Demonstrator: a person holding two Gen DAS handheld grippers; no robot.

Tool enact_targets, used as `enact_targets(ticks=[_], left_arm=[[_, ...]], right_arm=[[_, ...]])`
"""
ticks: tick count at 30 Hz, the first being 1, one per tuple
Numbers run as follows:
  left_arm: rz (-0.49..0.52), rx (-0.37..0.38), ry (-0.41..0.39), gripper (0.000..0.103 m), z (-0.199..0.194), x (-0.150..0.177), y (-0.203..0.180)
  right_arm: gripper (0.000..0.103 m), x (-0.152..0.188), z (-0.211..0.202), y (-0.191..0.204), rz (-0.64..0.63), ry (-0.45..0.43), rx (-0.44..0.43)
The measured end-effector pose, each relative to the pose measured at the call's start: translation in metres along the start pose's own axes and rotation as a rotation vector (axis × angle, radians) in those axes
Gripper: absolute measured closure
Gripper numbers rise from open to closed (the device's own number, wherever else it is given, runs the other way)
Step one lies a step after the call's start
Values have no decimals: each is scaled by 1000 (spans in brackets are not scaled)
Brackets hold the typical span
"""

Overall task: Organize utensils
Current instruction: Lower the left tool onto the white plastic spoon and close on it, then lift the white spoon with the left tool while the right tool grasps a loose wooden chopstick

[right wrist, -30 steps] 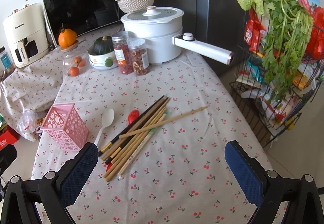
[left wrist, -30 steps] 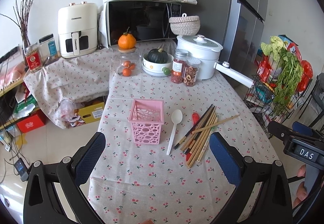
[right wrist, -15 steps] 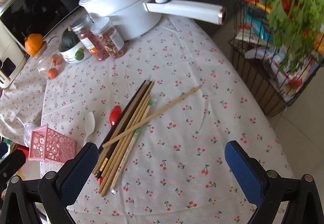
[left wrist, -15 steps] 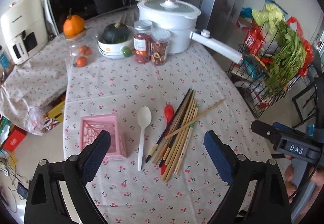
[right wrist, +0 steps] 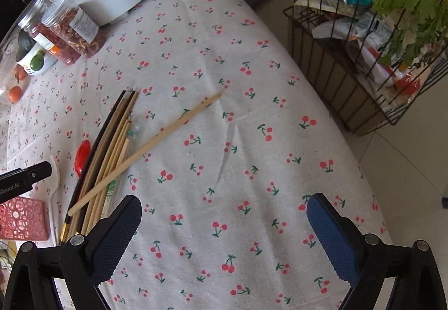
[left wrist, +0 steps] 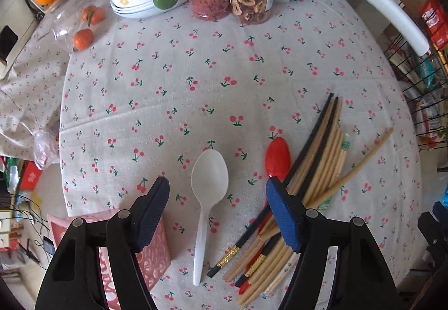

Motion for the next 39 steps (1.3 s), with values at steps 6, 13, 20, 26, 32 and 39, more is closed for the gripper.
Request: enact_targets(ticks=[6,13,20,26,32,39], left_arm=[[41,-93,11,33,11,-11,-2],[89,-82,3,42,0,-10,-11],[88,-22,62,63,11,-14,-17],[47,-46,128,64,28,-17,-8],[67,-75,186,64,36,-14,-15],[66,-95,201,68,44,-9,-4]], right_arm=[[4,1,5,3,-29,8,8],[4,3,6,5,-46,3,30],[4,5,6,11,-52,7,22],[4,4,0,11,-66,-16,29],[4,4,-1,17,-84,-21,23],[4,5,2,18,-99,-19,33]])
Point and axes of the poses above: each gripper's, at about its wrist camera, not at the fingertips, and z roughly the way its jaws point, y to its left, x to its underside, the point moved 6 cm from there along z, roughly the way its jaws point, and after that the axes turned 3 degrees about x, right-handed, at the moved point
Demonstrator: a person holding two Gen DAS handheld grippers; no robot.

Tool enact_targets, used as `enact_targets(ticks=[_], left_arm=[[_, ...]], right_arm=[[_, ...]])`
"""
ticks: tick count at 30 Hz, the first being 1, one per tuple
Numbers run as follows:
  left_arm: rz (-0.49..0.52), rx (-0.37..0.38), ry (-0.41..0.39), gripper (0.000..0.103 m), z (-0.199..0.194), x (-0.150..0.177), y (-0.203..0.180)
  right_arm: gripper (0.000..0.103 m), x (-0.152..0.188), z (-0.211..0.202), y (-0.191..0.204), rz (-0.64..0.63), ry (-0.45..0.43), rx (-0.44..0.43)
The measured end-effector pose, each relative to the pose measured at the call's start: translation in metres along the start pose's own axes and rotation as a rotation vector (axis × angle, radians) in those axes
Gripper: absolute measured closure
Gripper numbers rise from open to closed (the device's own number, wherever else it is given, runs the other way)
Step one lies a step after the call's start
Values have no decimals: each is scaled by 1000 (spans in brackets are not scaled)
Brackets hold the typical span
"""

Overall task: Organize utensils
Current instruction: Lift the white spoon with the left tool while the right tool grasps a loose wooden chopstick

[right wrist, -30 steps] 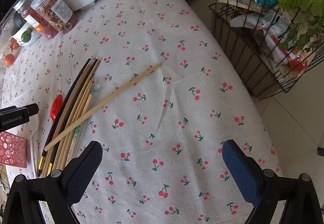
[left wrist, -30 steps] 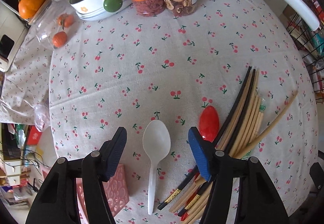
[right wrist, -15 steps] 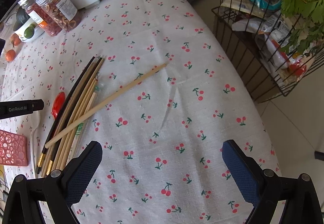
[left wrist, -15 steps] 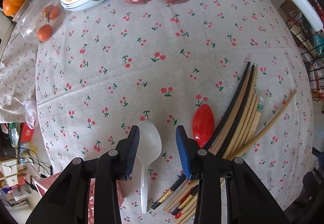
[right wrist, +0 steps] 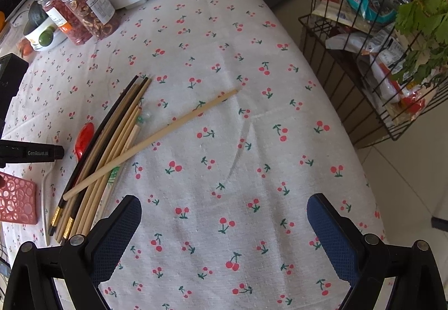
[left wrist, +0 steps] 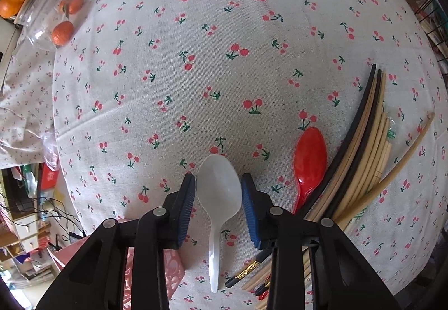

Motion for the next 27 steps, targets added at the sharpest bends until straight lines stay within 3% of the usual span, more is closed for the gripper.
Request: enact_targets(ticks=[7,10,14,20,27], left_arm=[[6,0,-28,69,3,2,6],[7,12,-76,69,-8,4,7],[11,103,-214,69,-50,15,4],[49,260,-462,69,-119,65,-3],[8,346,-673,69,-173,139,18]], right_arm=[[4,1,4,0,19,15,-20],[4,1,4,2,10,11,-25],[4,-3,5,-1,56,10,-72],[10,-7,22,1,145,49,-167],[21,-15,46,12,236,82,-204]])
Point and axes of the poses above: each gripper's, at about its wrist camera, not at the fingertips, and z roughly the way its jaws point, y to its left, x to its underside, the point moved 6 cm from there along z, roughly the way its jaws point, and after that the axes turned 3 degrees about x, right-handed, at the moved point
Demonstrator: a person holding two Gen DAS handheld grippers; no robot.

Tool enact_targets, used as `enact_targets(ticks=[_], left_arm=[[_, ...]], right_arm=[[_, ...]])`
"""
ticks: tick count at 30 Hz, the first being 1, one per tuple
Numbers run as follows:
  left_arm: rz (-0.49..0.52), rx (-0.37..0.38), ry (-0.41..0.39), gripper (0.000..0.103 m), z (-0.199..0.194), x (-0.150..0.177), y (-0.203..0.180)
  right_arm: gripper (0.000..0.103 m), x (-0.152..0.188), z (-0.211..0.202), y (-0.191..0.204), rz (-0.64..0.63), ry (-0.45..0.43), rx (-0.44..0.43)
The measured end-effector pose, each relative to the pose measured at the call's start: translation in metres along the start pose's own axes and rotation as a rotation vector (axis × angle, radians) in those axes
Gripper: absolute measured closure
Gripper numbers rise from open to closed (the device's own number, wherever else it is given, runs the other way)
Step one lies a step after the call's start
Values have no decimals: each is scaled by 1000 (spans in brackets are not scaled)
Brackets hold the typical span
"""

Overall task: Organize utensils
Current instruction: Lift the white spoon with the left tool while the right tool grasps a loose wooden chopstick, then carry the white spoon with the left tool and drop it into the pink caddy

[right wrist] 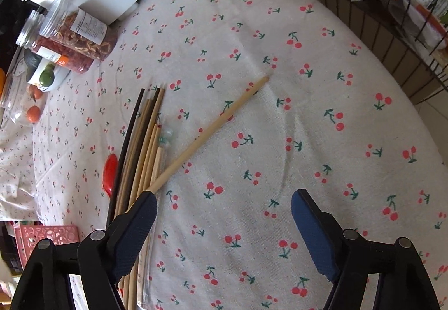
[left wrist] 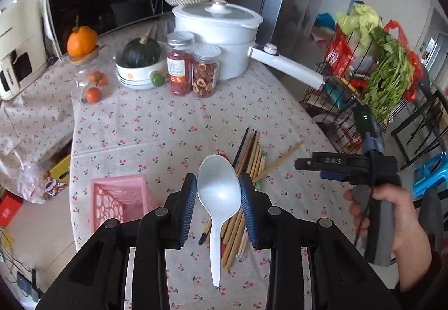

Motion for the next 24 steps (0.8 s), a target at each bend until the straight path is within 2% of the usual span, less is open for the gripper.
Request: enact_targets(ticks=[3,5,9,12,14,15,16,18,19,20,24], left_arm=[[-1,-9,-52,69,-24,16,12],[-15,-13,-80,69,-35,26,23],[-56,11,-81,69,-45,35,40],[-55,-4,-92,69,-49,37,49],[-66,0,-94,69,-52,38,56],[-70,0,-99,69,-53,38,59],[-73,-3,-105,69,-55,38,61],[-79,-11,-125,69,-60,36,66],[-85,-12,-138,69,-64,35,69],[-91,-13,-150,69,-68,34,71],[-115,-26,-209,69,-82,28,81]], right_arm=[[23,-3,14,5,13,-6,52],[28,-7,22,9,28,-19,79],[33,-19,31,14,44,-70,146],[42,-28,34,18,31,-104,215],[60,-31,35,18,24,-119,284],[66,-32,35,17,23,-125,311],[76,-32,35,17,21,-128,325],[87,-31,34,16,29,-122,302],[95,-29,34,15,36,-111,274],[98,-27,34,15,47,-100,236],[98,-15,27,19,48,-83,142]])
Point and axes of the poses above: each gripper's, at about its wrist camera, not at the fingertips, and z roughly the way its jaws point, y to its left, x to its underside, the point moved 6 cm from there along z, roughly the way its jaws point, and after that the axes turned 3 degrees about x, right-handed, at the moved point
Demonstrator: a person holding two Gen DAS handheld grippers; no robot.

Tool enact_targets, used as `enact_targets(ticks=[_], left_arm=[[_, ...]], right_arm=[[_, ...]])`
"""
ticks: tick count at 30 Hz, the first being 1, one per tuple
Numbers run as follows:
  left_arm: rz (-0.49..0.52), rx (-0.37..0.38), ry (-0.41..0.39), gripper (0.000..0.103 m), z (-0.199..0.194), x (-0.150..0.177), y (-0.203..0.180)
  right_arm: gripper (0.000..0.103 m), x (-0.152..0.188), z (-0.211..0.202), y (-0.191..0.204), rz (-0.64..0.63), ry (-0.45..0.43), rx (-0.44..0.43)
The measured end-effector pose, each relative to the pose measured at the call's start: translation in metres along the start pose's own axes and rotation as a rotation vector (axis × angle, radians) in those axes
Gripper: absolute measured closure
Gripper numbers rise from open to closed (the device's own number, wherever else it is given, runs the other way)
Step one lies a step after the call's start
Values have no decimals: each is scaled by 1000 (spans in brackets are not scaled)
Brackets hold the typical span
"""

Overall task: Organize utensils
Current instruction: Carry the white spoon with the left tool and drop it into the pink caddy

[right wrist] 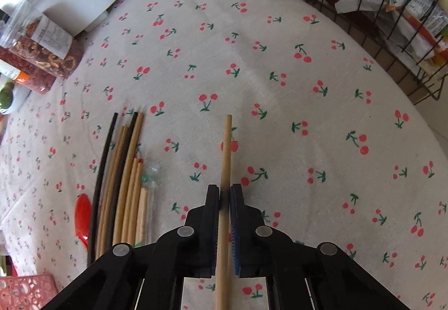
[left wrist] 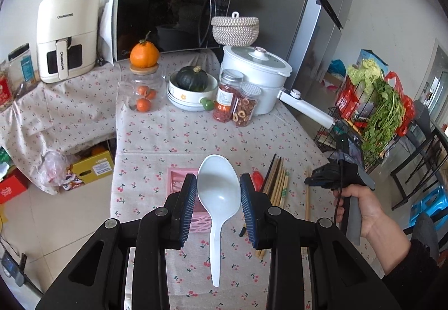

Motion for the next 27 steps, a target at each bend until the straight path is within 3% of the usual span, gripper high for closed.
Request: enact_targets(ticks=[3,11,16,23,27], left_arm=[[-16,-20,-52,69,-8,-6,6],[-73,-52,-234,69,-34,-27,23],[-92,-85,-353,69,-32,-40,32],[-45,-142,-363,69,13,-45,42],[-52,-155,-288,69,50,-39,53]], right_arm=[[98,6,-21,5,-19,-23,-64],[98,32,-114,31,-142,-184,-226],[98,47,-151,51,-193,-271,-306],[98,54,-189,67,-237,-377,-384],[98,55,-205,75,-255,-411,-425]])
Point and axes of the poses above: each gripper's, at about its wrist camera, not at the fingertips, and z roughly the way its jaws point, y to its left, x to its underside, the point moved 6 cm from there along z, roughly the way its jaws point, and after that the axes turned 3 degrees about x, right-handed, at the moved point
